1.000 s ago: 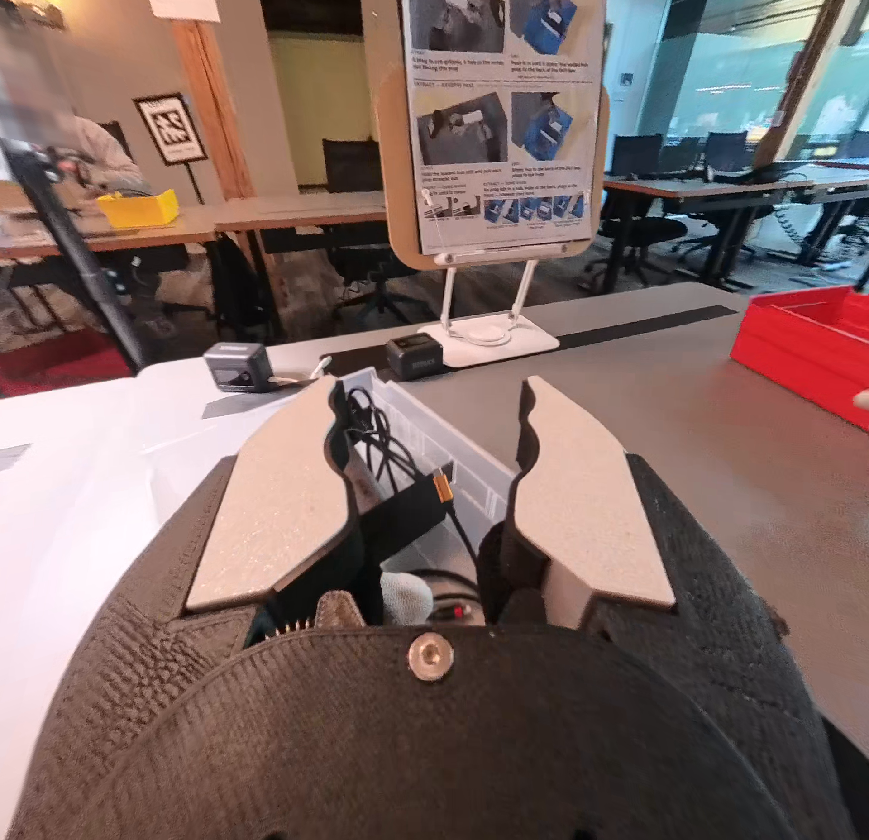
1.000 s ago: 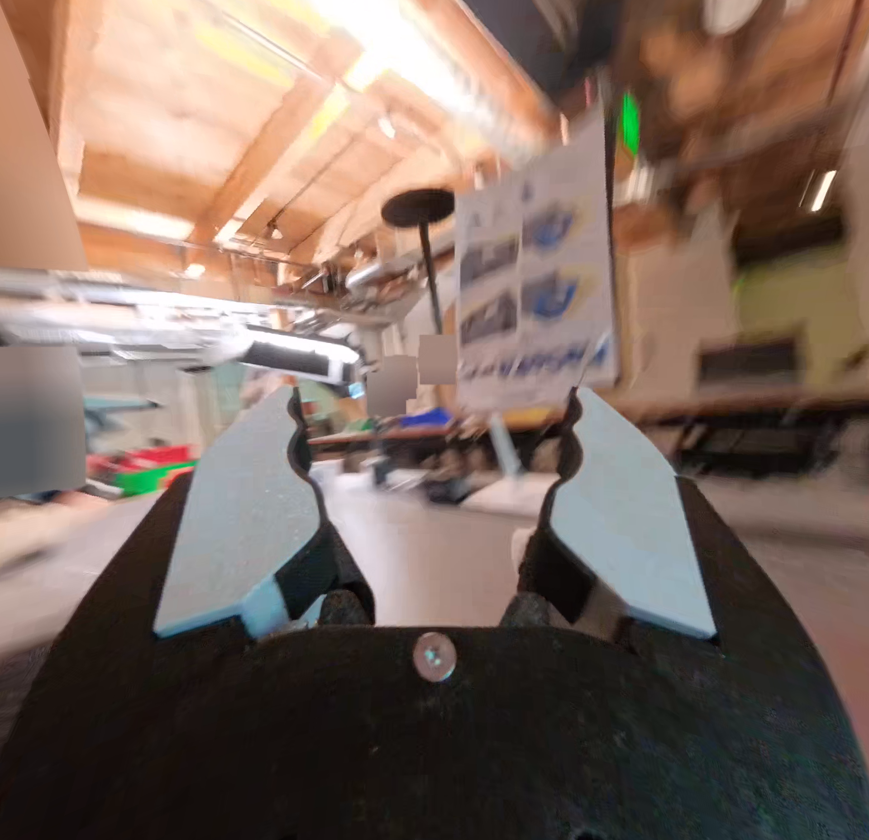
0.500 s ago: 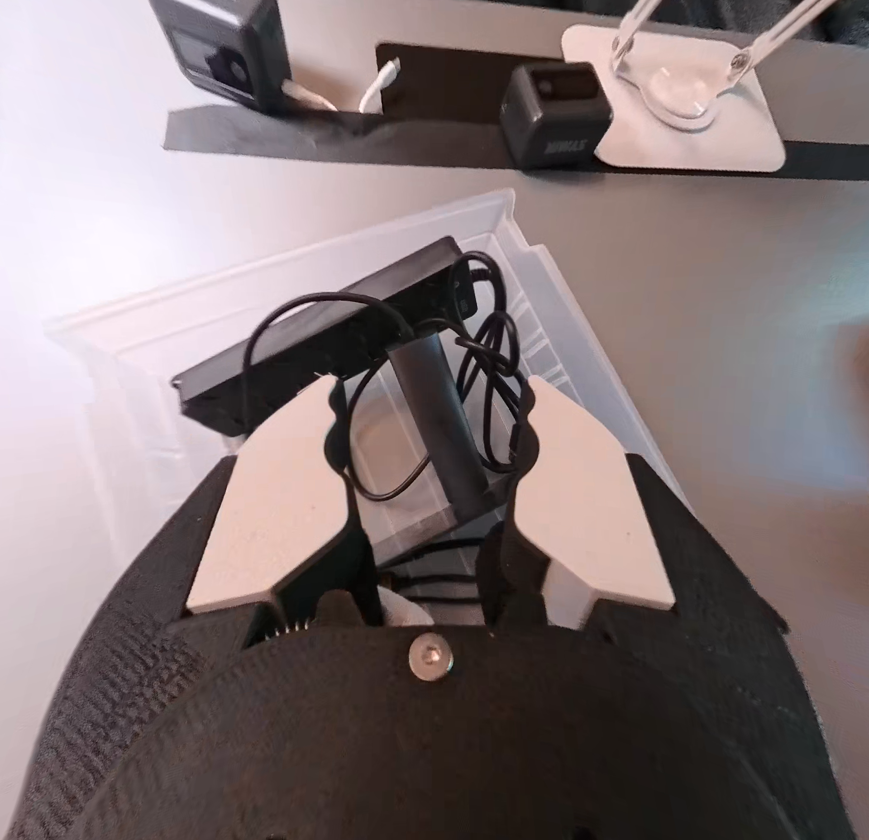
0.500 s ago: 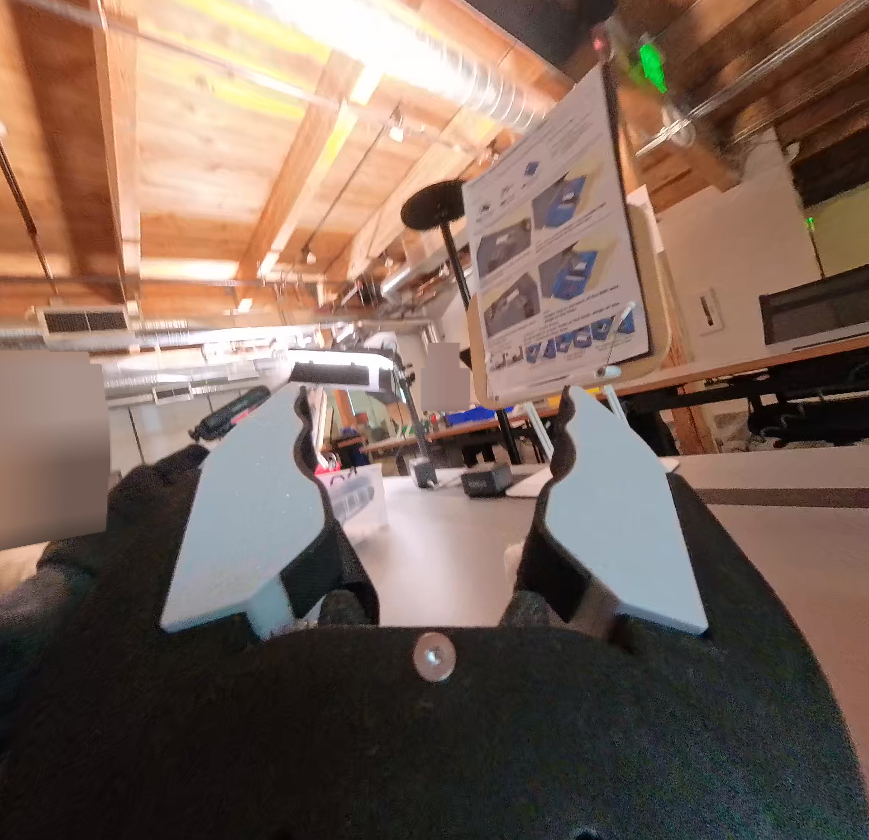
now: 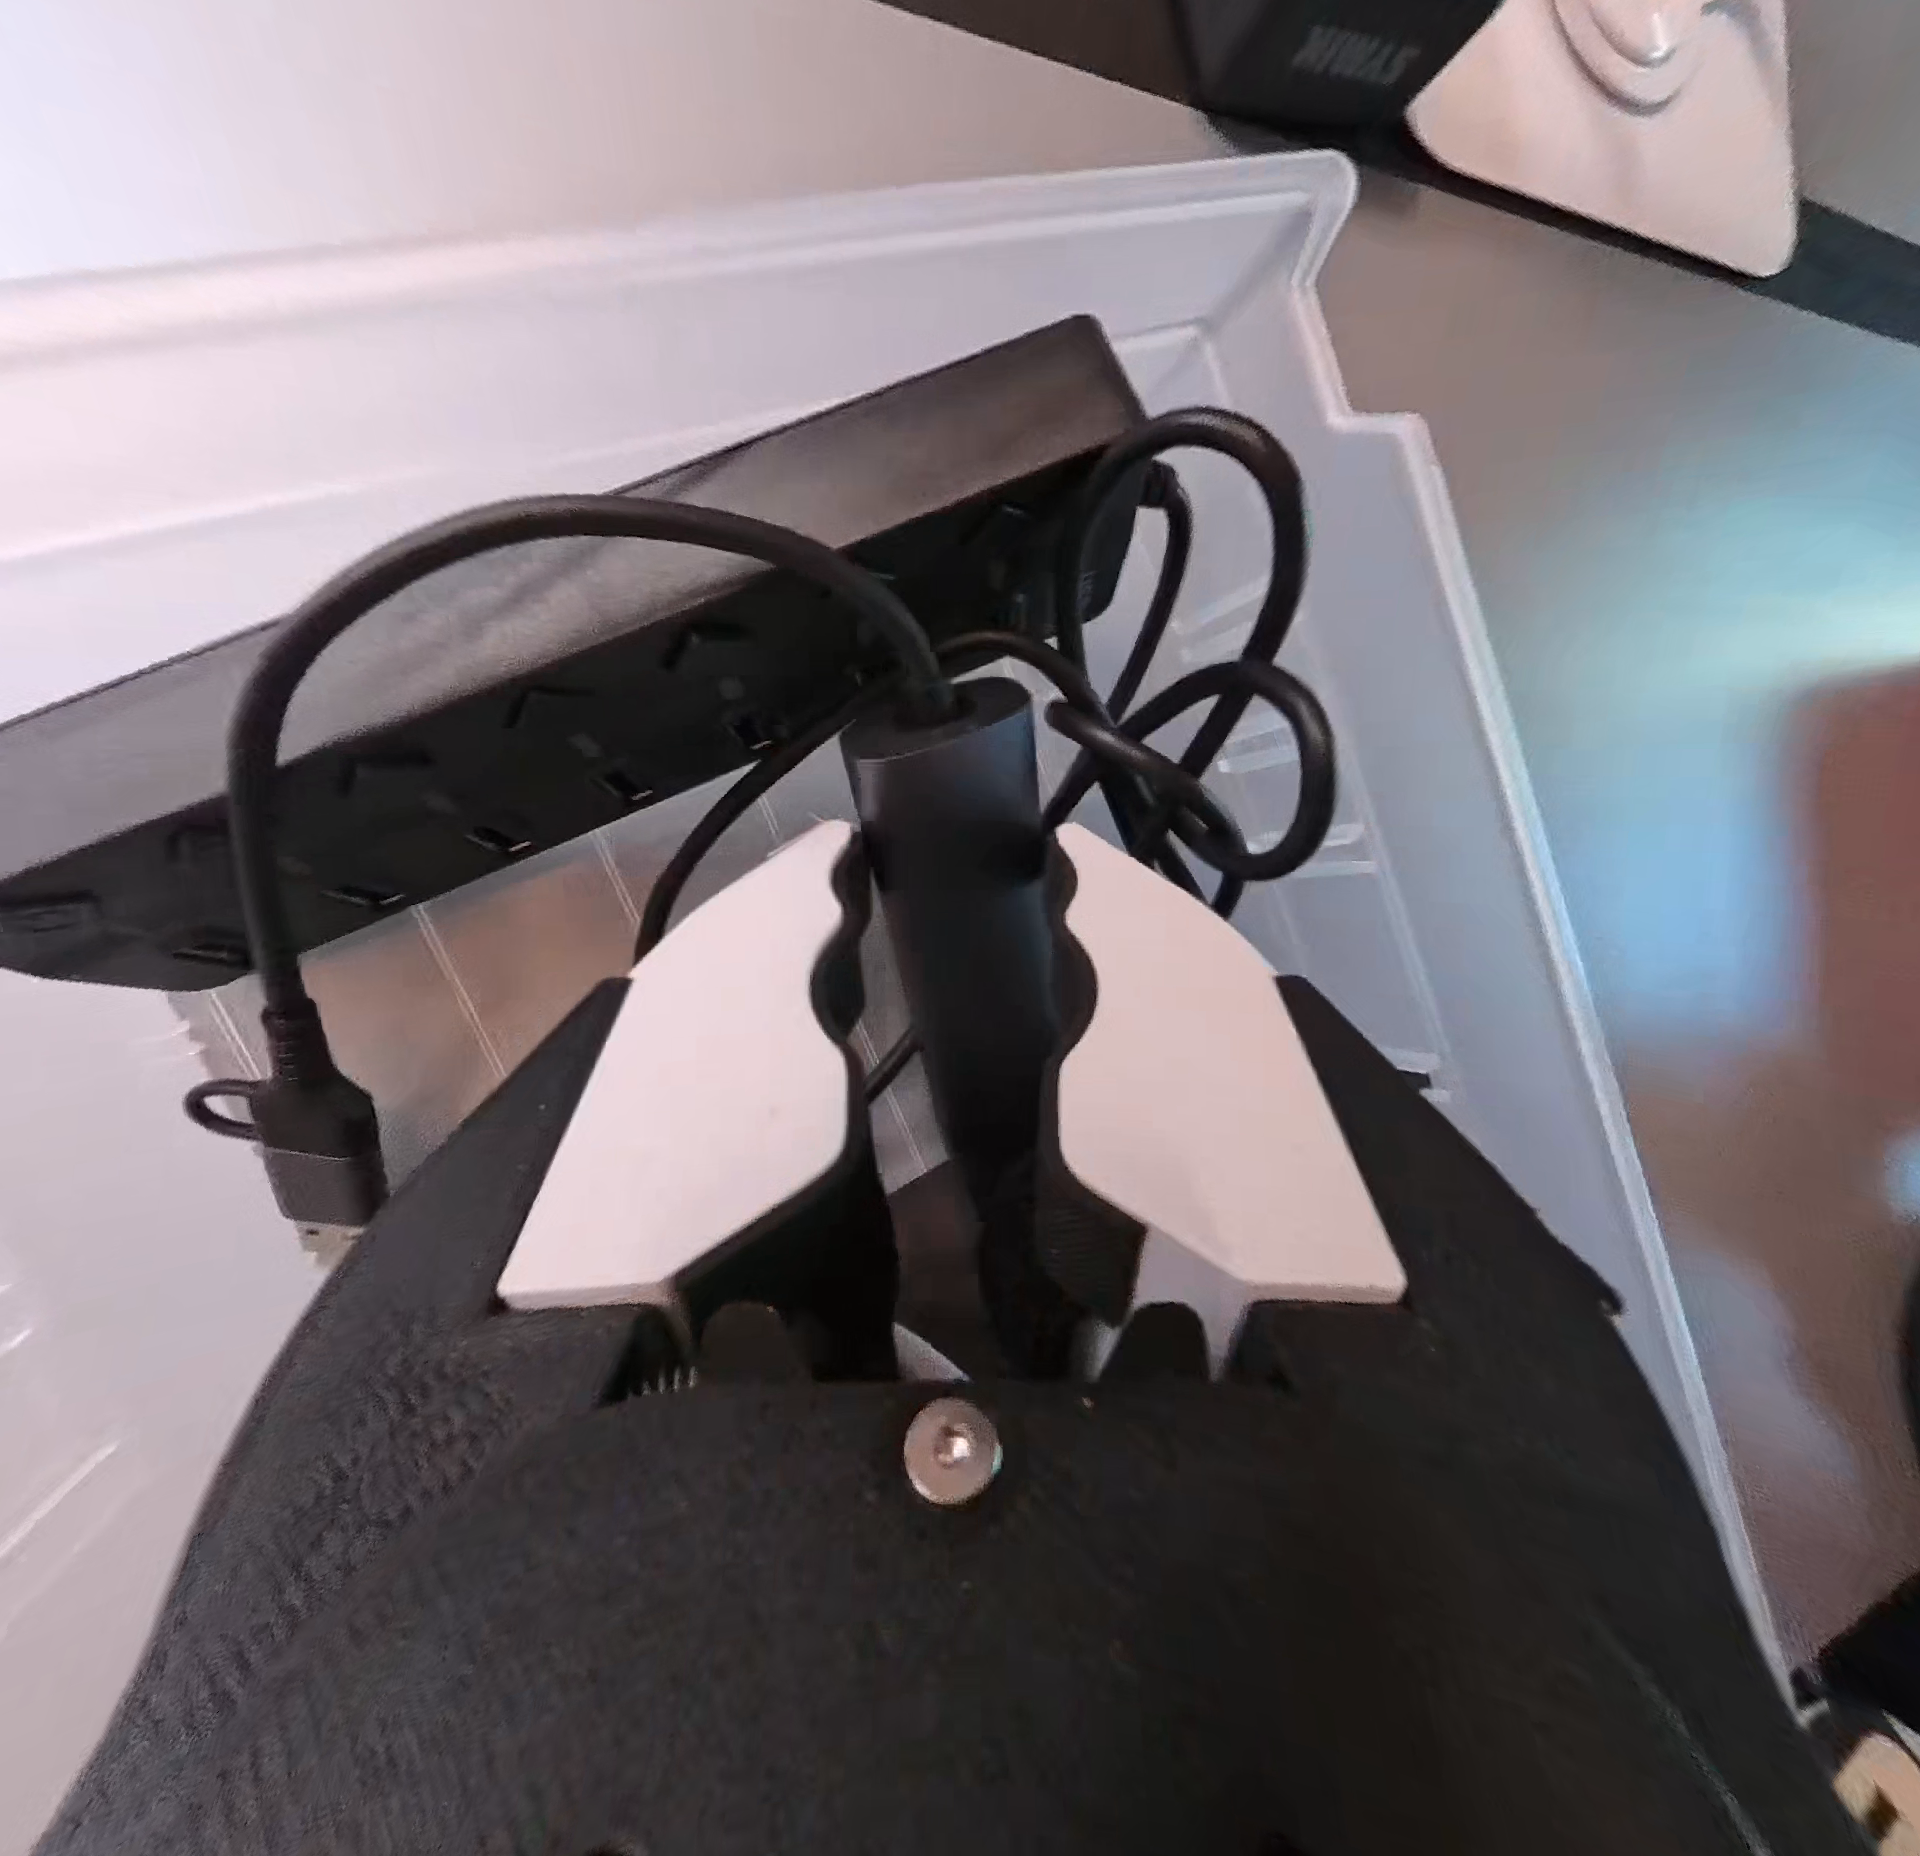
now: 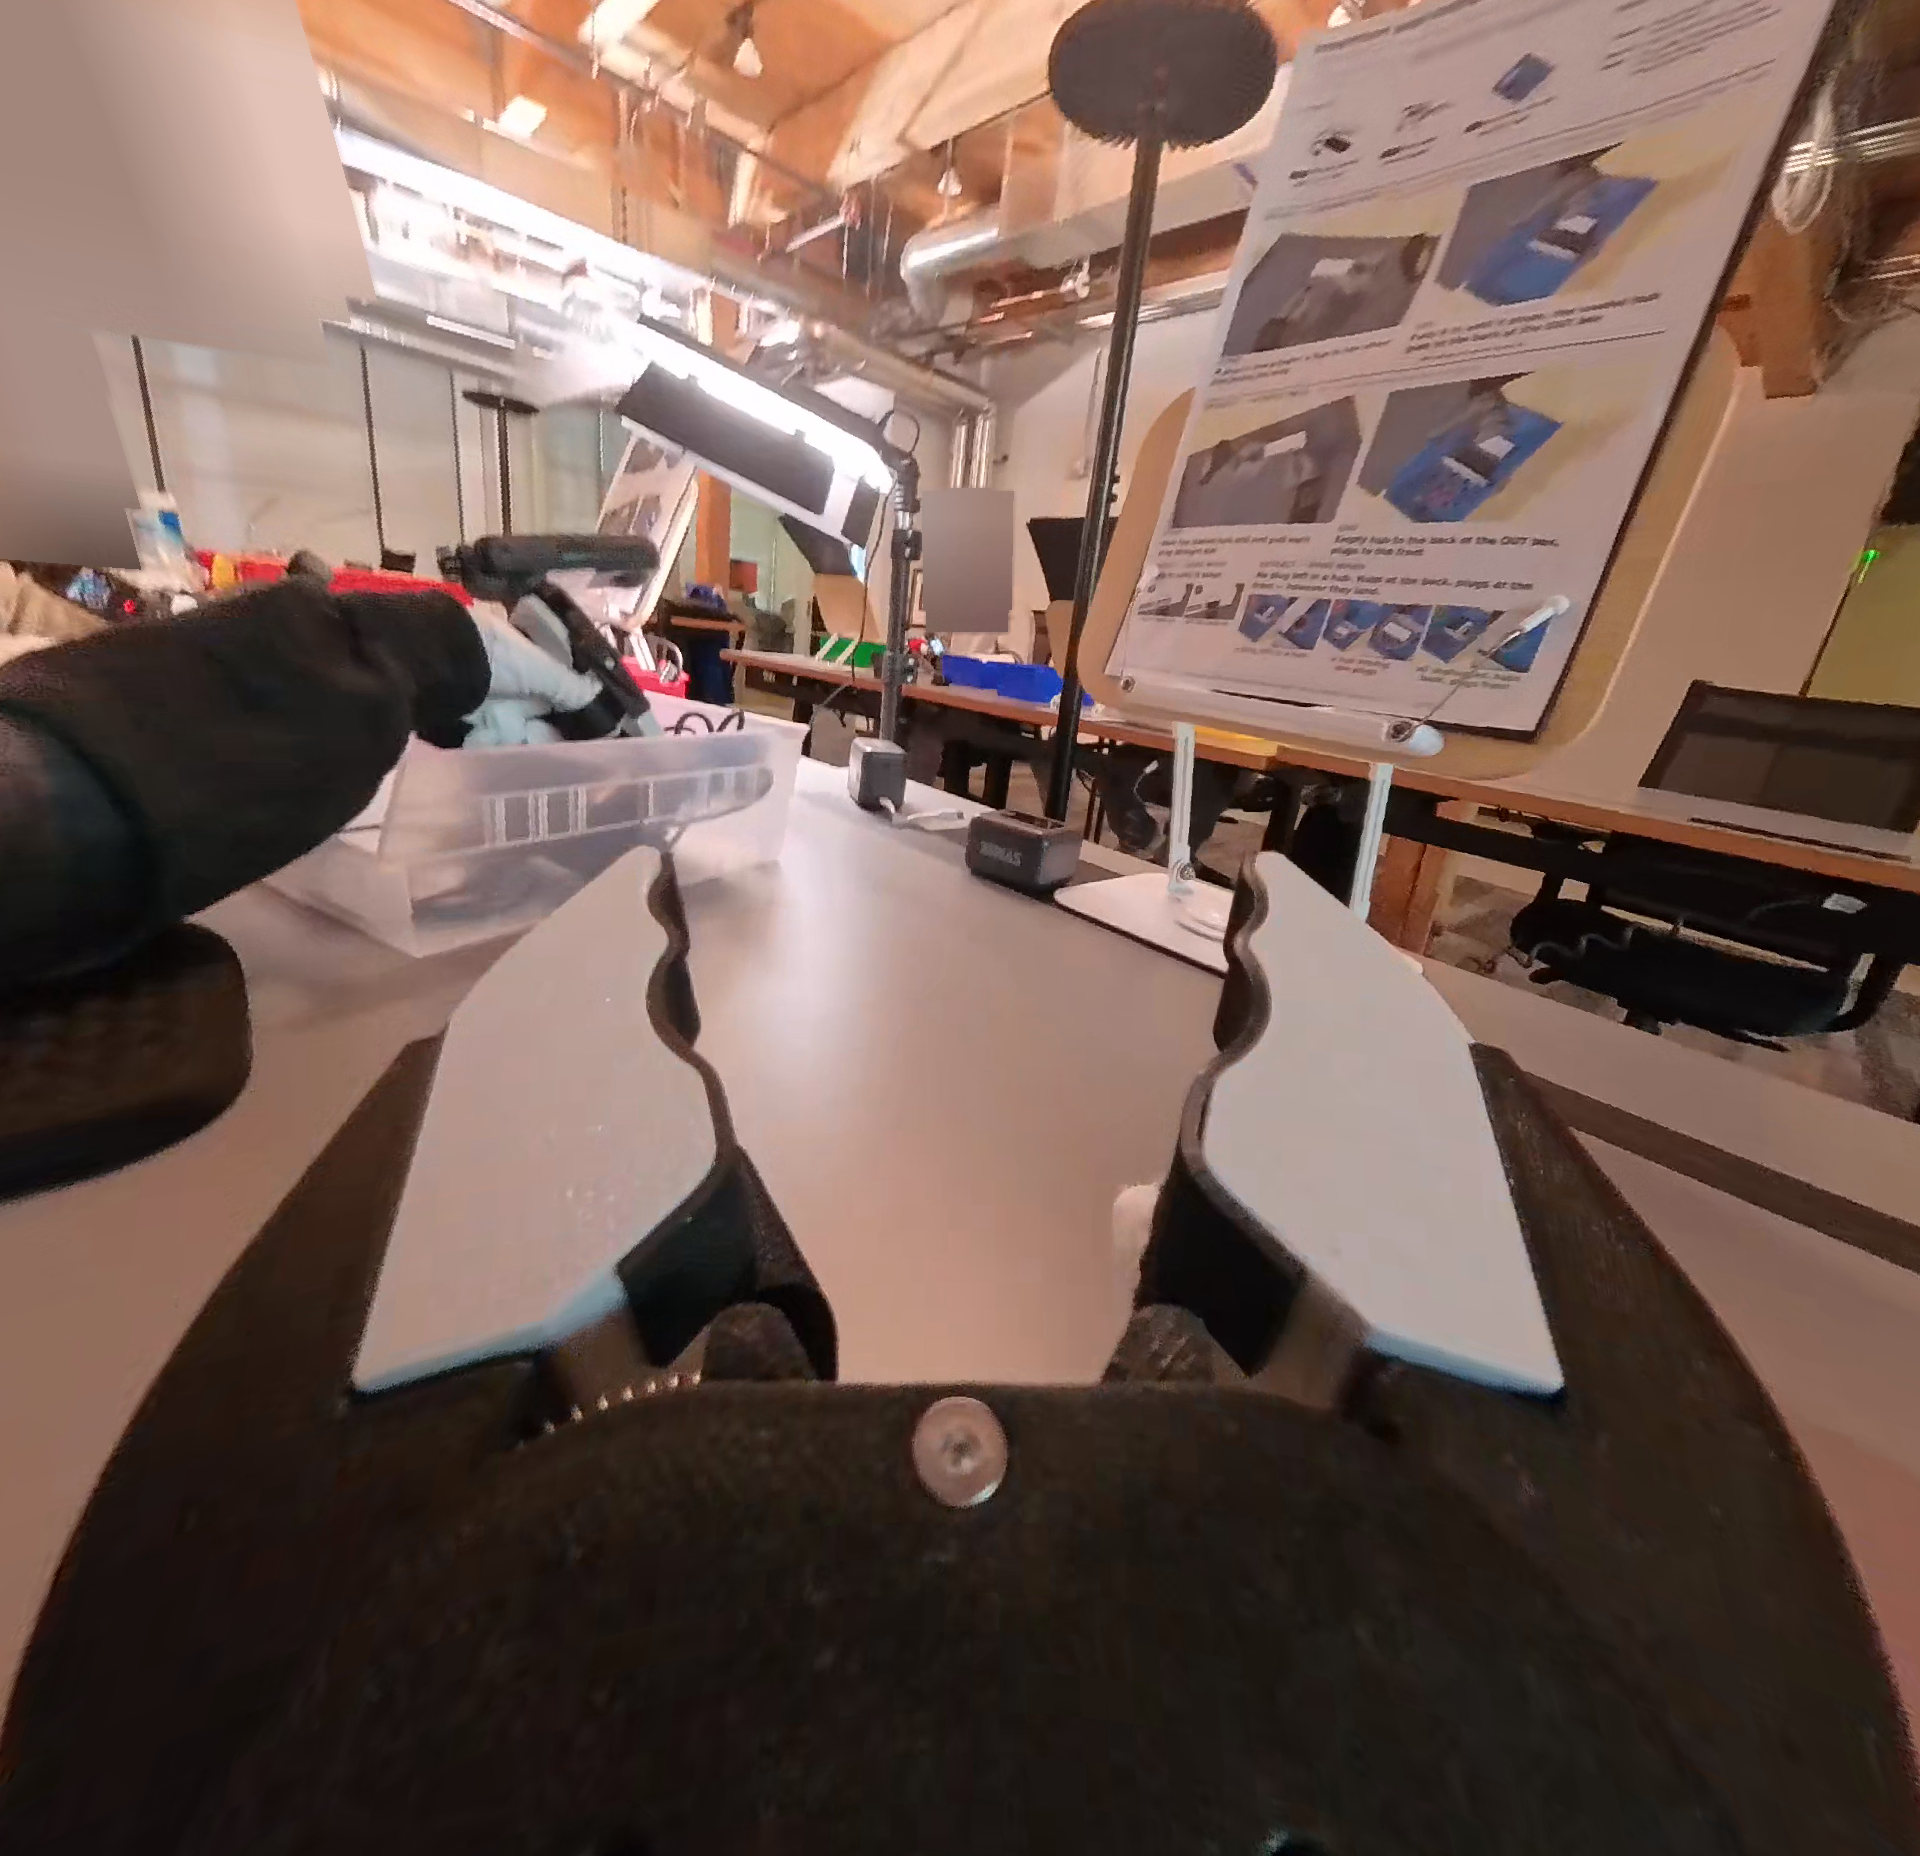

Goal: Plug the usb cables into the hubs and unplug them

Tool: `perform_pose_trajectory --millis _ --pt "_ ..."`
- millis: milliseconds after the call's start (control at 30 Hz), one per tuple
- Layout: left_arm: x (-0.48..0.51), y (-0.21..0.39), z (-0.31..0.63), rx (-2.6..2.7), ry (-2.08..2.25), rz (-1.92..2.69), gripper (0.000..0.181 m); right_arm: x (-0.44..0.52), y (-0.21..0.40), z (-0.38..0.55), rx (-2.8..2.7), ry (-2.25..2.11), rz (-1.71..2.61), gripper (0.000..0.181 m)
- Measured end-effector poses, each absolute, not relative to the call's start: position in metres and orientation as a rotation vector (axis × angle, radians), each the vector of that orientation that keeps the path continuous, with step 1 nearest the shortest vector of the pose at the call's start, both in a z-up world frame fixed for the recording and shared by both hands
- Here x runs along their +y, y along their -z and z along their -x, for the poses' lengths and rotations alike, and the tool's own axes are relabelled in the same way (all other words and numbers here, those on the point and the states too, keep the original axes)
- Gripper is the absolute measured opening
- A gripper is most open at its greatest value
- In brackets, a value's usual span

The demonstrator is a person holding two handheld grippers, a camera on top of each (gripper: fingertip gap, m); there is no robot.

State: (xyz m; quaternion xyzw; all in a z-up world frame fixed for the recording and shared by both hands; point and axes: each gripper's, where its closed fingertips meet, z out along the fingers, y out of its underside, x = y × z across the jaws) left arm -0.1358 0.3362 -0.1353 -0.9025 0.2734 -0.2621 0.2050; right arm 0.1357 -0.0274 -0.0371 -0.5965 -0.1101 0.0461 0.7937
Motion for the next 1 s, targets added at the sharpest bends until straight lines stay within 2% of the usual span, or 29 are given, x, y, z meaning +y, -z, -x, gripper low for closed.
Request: perform_pose_trajectory --millis 167,333,467,567,667,867,1000 --pt "0.333 0.102 0.141 0.801 0.715 2.401 0.03 -0.024 0.046 -0.13 -0.302 -0.043 1.328 0.099" --pt "0.311 0.001 0.132 0.851 0.759 2.0 0.03 -0.023 0.05 -0.122 -0.372 -0.001 1.342 0.099" --pt "0.259 -0.079 0.091 0.972 0.986 1.574 0.03 -0.023 0.051 -0.12 -0.397 0.033 1.344 0.097" --pt "0.204 -0.103 0.045 1.16 1.19 1.375 0.03 -0.025 0.048 -0.118 -0.416 0.054 1.324 0.093" --pt "0.151 -0.091 -0.006 1.455 1.205 1.258 0.03 -0.028 0.046 -0.111 -0.436 0.01 1.307 0.088" --pt "0.073 0.001 -0.094 2.017 0.646 1.164 0.03 -0.034 0.039 -0.112 -0.37 -0.145 1.295 0.075" --pt "0.026 0.051 -0.118 2.241 0.448 1.083 0.03 -0.034 0.04 -0.121 -0.26 -0.294 1.326 0.062"
